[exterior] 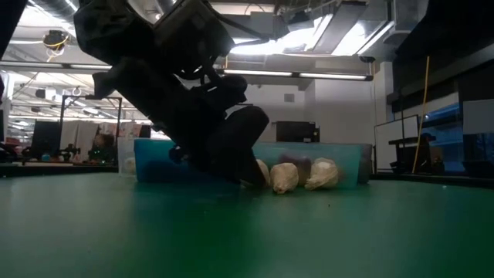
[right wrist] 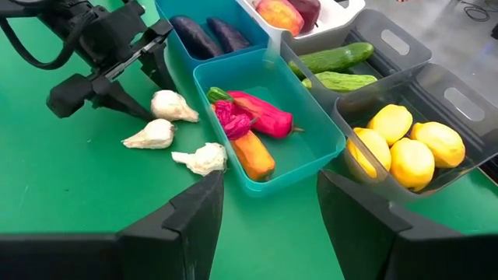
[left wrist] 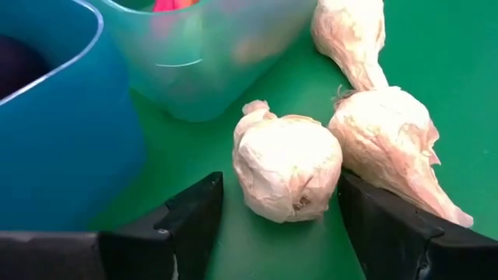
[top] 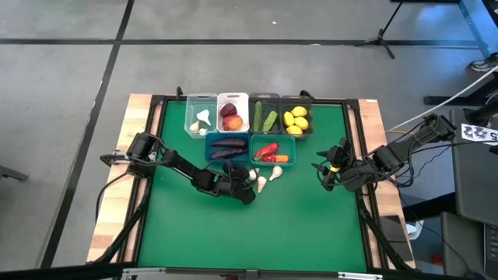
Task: Sort produce into baskets
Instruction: Put the garlic into the transparent bin
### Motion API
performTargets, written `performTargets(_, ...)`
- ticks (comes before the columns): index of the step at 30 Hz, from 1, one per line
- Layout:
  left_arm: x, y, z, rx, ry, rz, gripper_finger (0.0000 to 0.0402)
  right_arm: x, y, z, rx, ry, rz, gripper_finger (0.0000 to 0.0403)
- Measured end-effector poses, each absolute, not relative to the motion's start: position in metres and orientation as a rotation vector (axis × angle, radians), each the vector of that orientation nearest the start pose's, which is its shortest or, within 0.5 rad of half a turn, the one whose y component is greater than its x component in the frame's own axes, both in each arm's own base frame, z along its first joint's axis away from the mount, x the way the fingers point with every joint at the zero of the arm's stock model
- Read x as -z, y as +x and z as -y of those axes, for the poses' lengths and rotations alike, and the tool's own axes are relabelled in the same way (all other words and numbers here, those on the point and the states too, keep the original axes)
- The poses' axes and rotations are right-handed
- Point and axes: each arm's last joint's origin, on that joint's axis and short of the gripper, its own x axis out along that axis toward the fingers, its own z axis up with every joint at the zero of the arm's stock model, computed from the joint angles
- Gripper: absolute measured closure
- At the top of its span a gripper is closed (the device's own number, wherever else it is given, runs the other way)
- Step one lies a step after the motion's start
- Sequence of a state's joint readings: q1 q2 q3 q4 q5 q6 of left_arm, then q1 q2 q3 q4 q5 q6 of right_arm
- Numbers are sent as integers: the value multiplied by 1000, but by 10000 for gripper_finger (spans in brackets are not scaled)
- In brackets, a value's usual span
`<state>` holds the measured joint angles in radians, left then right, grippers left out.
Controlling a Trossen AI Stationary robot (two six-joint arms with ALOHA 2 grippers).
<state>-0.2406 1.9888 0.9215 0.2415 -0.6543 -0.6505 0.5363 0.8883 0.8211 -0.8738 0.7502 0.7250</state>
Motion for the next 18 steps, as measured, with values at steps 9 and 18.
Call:
performTargets(9, -93, 354, 67, -622, -284, -572, 246, -280, 143, -62, 446, 124, -627, 194)
performTargets(18, -111, 350, 87, -535, -325, -542, 282, -280, 142, -62, 447, 122, -630, 194)
